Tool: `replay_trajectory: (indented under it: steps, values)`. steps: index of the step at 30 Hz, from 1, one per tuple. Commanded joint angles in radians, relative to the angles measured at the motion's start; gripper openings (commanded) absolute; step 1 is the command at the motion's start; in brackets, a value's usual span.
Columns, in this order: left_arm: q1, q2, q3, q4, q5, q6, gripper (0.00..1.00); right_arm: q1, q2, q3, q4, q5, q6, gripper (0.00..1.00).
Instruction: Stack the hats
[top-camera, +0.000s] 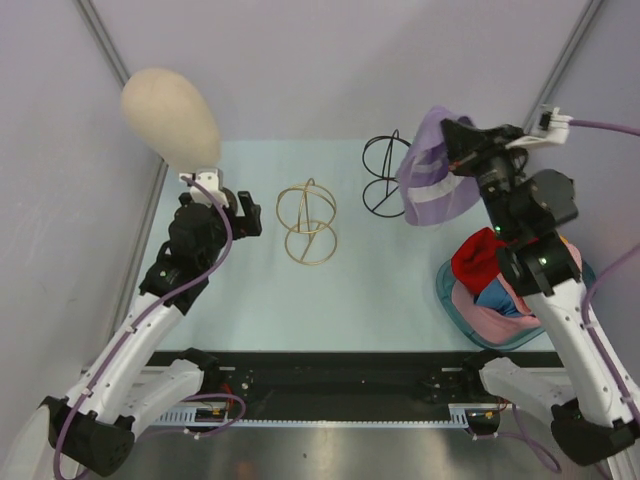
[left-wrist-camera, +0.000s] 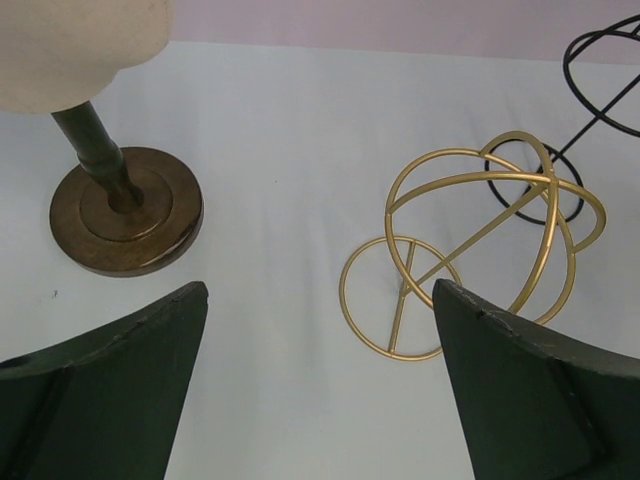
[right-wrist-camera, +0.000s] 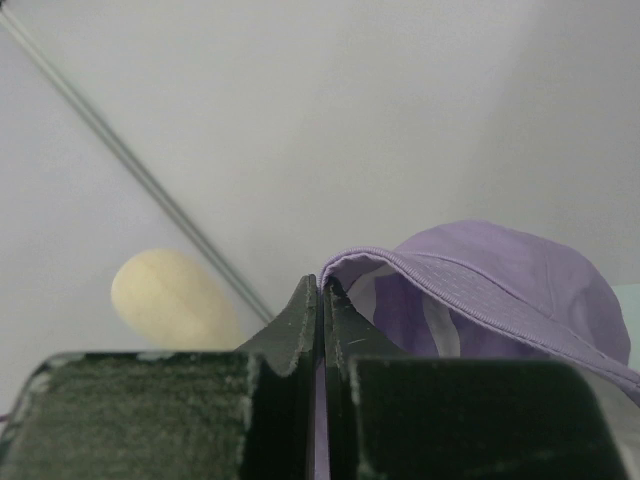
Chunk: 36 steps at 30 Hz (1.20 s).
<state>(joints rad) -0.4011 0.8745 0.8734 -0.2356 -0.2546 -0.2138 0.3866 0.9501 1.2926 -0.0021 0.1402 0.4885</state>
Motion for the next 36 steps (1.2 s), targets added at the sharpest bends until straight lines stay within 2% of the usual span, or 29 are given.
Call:
replay_trajectory:
  steps: [1, 4, 11, 16, 22, 24, 27, 30, 32, 36]
  values:
    - [0.044, -0.023, 0.041, -0.037, 0.088, -0.038, 1.0, 0.136, 0.133, 0.085, 0.177, 0.049, -0.07, 0.0]
    - [0.094, -0.052, 0.03, -0.053, 0.132, -0.062, 1.0, 0.193, 0.249, 0.14, 0.272, 0.013, -0.05, 0.0]
    - [0.105, -0.153, 0.006, -0.152, 0.049, -0.088, 1.0, 0.29, 0.524, 0.309, 0.511, -0.04, 0.007, 0.0]
    - [0.107, -0.215, 0.004, -0.221, 0.015, -0.096, 1.0, 0.362, 0.775, 0.486, 0.663, -0.059, -0.028, 0.0]
    - [0.107, -0.261, 0.004, -0.278, -0.006, -0.099, 1.0, 0.393, 1.001, 0.7, 0.682, -0.085, 0.004, 0.0]
    - [0.107, -0.273, 0.004, -0.288, -0.02, -0.099, 1.0, 0.4, 1.0, 0.688, 0.679, -0.112, -0.001, 0.0]
    - [0.107, -0.281, 0.004, -0.286, -0.014, -0.087, 1.0, 0.417, 0.928, 0.573, 0.663, -0.131, -0.031, 0.0]
    - [0.107, -0.267, 0.015, -0.28, 0.023, -0.065, 1.0, 0.422, 0.805, 0.375, 0.625, -0.185, -0.05, 0.0]
    - [0.107, -0.258, 0.027, -0.287, 0.014, -0.055, 1.0, 0.42, 0.687, 0.215, 0.597, -0.173, -0.076, 0.0]
    - [0.107, -0.25, 0.032, -0.283, -0.015, -0.033, 1.0, 0.403, 0.503, 0.018, 0.486, -0.142, -0.042, 0.0]
